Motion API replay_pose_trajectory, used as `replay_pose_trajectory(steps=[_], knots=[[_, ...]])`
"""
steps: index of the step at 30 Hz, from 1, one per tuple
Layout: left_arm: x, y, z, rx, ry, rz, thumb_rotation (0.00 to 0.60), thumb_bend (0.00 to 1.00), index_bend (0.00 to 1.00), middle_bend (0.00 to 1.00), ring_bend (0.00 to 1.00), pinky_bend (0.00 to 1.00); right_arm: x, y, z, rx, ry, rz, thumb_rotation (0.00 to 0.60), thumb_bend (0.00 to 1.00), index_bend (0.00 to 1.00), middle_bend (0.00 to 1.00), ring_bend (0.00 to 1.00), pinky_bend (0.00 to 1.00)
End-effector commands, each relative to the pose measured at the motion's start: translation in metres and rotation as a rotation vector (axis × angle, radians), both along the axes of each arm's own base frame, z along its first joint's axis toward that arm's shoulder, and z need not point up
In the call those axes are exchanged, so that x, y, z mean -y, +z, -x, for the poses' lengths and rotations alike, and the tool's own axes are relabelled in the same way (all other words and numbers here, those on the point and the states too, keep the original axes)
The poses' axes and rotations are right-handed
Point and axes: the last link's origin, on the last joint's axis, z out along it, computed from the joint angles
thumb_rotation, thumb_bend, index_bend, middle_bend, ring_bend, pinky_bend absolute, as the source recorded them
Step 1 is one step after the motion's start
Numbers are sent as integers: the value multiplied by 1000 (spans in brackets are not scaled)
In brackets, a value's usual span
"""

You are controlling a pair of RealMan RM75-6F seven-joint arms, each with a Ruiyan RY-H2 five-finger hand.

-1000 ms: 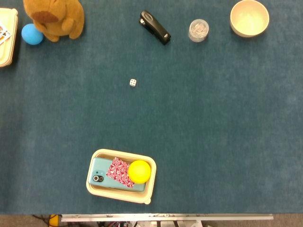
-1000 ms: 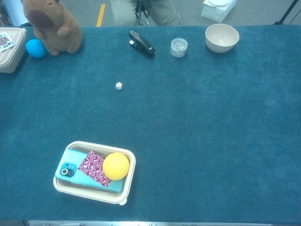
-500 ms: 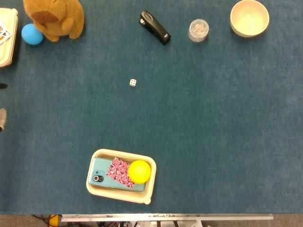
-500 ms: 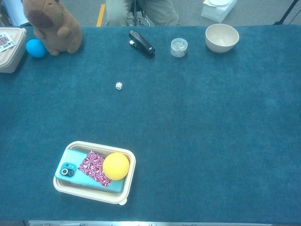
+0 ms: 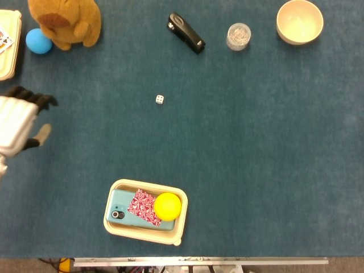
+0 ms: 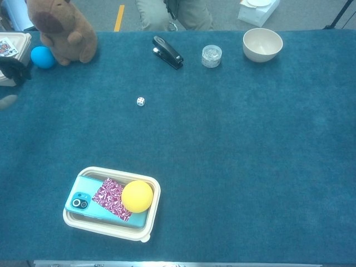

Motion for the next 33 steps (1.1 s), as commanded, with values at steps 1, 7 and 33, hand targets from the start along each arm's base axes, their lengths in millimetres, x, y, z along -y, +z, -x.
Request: replay_pose_trajectory(steps=[1, 7, 33], knots=[[-14, -14, -7, -47, -44, 47, 600, 366, 317, 692, 583, 532, 4, -2, -1, 0, 7, -3, 600, 282, 216, 240, 181, 335], [-35, -34, -10, -130, -54, 136, 600, 366, 278, 992, 848, 799, 8, -6, 1, -4, 3, -13, 600, 282, 216, 240, 180, 336], [-74, -91, -31, -238, -15, 378, 324, 756, 68, 1000, 1000, 1000, 13, -14, 9, -5, -33, -25, 600, 284, 216, 240, 180, 335]])
